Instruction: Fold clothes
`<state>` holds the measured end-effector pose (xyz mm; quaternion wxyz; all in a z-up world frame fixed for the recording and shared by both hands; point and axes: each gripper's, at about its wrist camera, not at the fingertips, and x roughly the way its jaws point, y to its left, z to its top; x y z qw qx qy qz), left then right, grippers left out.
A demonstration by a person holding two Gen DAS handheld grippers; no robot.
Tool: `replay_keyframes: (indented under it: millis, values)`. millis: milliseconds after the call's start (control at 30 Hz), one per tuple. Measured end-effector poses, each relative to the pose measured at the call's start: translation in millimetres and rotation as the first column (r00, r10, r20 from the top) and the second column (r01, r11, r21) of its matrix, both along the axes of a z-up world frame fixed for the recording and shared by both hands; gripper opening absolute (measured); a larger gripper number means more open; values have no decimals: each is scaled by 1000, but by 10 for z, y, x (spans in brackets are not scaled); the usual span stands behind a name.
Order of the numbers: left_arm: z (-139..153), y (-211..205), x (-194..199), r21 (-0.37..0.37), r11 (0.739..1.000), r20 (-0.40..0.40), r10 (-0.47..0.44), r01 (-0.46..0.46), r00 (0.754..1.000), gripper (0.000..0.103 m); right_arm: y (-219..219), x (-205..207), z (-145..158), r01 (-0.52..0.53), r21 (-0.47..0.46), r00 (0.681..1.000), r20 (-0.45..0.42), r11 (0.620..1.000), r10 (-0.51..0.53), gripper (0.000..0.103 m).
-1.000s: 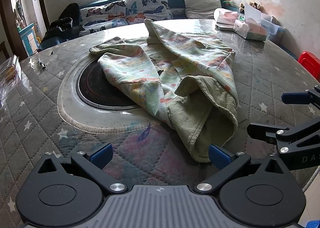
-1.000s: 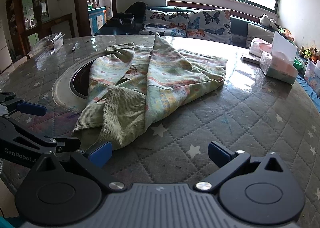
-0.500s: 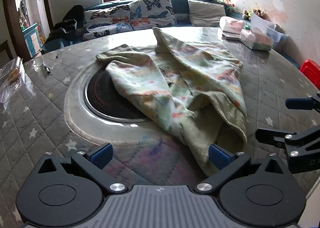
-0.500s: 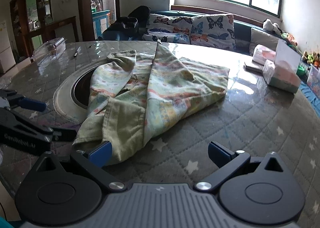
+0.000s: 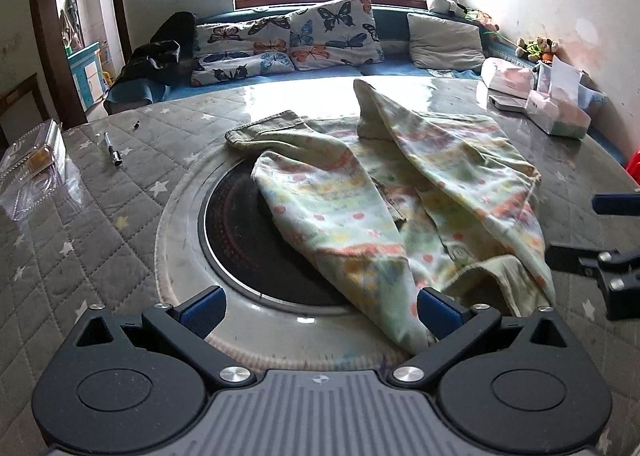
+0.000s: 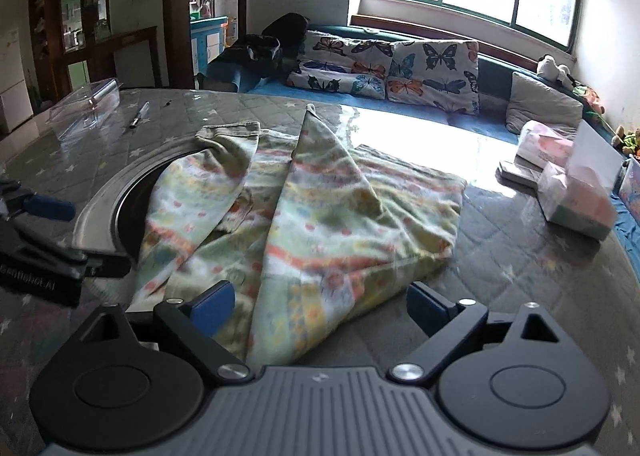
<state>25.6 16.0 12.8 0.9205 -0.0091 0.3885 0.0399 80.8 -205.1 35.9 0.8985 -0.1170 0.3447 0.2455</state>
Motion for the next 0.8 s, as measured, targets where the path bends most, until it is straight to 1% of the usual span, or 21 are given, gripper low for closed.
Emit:
replay_keyframes:
  millis: [67,233,400,533,600,800]
  values:
    - [-14,6,60,-4,1000,-1,-2,2,1000,103,63,143,0,-5,0,1000,-3,1000,5,89]
    - [-59,4,194,-20,1000,-9,-13,13,1000,103,219,501,1,-17,1,1000,-11,1000,17,80]
    - [-125,8,272,-33,999,-29,-18,17,999,103,437,857,-12,-29,21,999,-21,999,30,69]
    - [-165,26,308,-47,999,-45,-14,11,999,103,644,1155,-25,-36,39,999,-20,999,37,67]
    - [-171,31,319,-54,999,-50,-14,11,999,103,753,1297,-44,-40,38,999,-16,998,40,65]
    - [-203,41,347,-64,998,-65,-8,4,998,103,1017,1708,-139,-35,33,999,-7,999,35,64]
